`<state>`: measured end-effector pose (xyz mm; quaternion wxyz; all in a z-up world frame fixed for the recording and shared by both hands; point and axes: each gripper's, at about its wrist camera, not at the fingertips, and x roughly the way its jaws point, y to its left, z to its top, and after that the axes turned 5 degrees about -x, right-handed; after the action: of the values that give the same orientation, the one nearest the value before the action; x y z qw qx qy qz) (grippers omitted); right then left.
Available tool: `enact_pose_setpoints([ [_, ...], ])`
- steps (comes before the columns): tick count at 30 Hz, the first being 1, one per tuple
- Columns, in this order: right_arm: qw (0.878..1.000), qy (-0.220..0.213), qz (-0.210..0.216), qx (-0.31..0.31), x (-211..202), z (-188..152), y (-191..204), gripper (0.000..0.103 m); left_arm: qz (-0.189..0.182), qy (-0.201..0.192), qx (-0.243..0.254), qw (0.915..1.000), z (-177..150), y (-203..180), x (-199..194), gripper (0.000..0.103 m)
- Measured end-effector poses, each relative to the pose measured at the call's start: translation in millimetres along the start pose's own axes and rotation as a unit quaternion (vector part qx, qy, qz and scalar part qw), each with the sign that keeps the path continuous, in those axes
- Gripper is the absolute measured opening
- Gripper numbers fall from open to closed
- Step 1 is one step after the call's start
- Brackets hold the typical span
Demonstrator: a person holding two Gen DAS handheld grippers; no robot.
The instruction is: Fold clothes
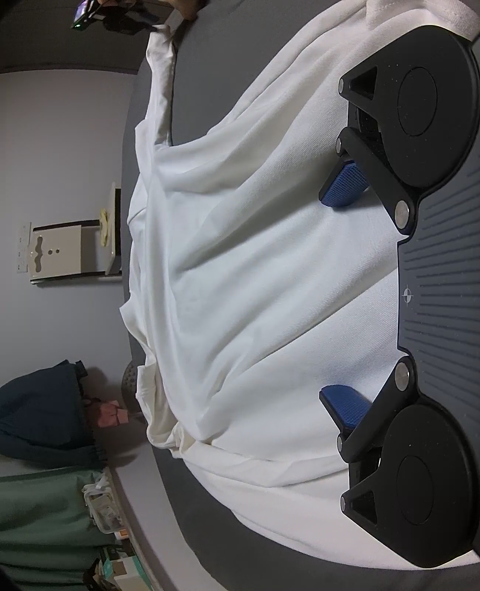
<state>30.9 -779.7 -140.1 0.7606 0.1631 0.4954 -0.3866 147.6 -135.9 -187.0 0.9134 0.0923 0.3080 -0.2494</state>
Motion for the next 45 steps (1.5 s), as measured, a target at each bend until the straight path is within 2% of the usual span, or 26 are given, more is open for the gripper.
enact_pose_setpoints([
  [9,0.998,-0.002,0.056,-0.017,17.3,-3.5,-18.9,0.028,-0.001,0.001,-0.001,1.0,0.5,2.2,0.4,0.103],
  [11,0.998,-0.025,0.052,-0.016,22.4,-5.4,-14.9,0.025,0.001,0.001,0.002,1.0,0.7,1.1,0.0,0.103],
  [12,0.998,-0.031,0.057,-0.018,25.1,-5.0,-11.7,0.006,0.003,0.0,0.004,1.0,0.7,0.1,-0.2,0.103],
  [14,0.996,-0.045,0.073,-0.017,27.8,-1.7,-6.4,0.005,0.007,-0.002,0.009,0.9999,0.6,-1.9,-0.7,0.103],
  [17,0.991,-0.11,0.074,0.031,15.5,2.4,-12.4,0.006,0.011,-0.004,0.015,0.9998,0.6,-3.8,-1.5,0.103],
  [19,0.994,-0.086,0.045,0.045,18.9,4.2,-17.0,0.033,0.014,-0.005,0.018,0.9997,0.7,-4.7,-2.0,0.103],
  [20,0.996,-0.073,0.028,0.046,20.7,5.0,-18.9,0.057,0.015,-0.005,0.019,0.9997,0.8,-5.1,-2.3,0.103],
  [21,0.998,-0.064,0.004,0.026,22.2,4.1,-19.3,0.061,0.015,-0.005,0.02,0.9997,0.8,-5.4,-2.4,0.103],
  [23,0.998,-0.066,-0.006,0.01,20.8,-2.5,-25.0,0.061,0.016,-0.006,0.022,0.9996,0.7,-5.5,-2.7,0.103],
  [25,0.999,-0.034,0.02,0.022,24.7,-9.5,-38.3,0.058,0.016,-0.006,0.021,0.9996,0.6,-5.2,-2.8,0.103],
  [27,0.998,0.007,0.055,0.036,27.7,-24.1,-47.0,0.042,0.015,-0.005,0.02,0.9997,0.5,-4.6,-2.8,0.103],
  [29,0.995,0.031,0.082,0.046,35.4,-33.7,-44.8,0.033,0.014,-0.005,0.019,0.9997,0.4,-4.1,-2.7,0.103],
  [31,0.993,0.041,0.099,0.058,40.0,-40.7,-38.6,0.032,0.015,-0.005,0.02,0.9997,0.4,-4.3,-3.1,0.103],
  [34,0.989,0.04,0.118,0.077,40.0,-46.4,-26.6,0.023,0.02,-0.008,0.027,0.9994,-0.1,-7.0,-4.0,0.103],
  [35,0.989,0.038,0.116,0.078,40.3,-46.6,-22.4,0.012,0.022,-0.009,0.03,0.9993,-0.2,-8.4,-4.2,0.103],
  [36,0.993,0.036,0.095,0.066,36.8,-45.7,-17.3,0.008,0.024,-0.01,0.032,0.9991,-0.4,-9.3,-4.5,0.103],
  [38,0.997,0.033,0.05,0.041,29.6,-43.9,-7.4,0.006,0.027,-0.011,0.036,0.9989,-0.6,-10.1,-5.3,0.103],
  [41,0.998,0.04,-0.057,0.01,13.8,-38.9,2.6,0.005,0.031,-0.013,0.041,0.9986,-0.6,-11.4,-6.5,0.103],
  [45,0.995,0.066,-0.073,0.007,4.9,-40.1,9.9,0.006,0.04,-0.019,0.053,0.9977,-1.5,-15.3,-8.4,0.103],
])
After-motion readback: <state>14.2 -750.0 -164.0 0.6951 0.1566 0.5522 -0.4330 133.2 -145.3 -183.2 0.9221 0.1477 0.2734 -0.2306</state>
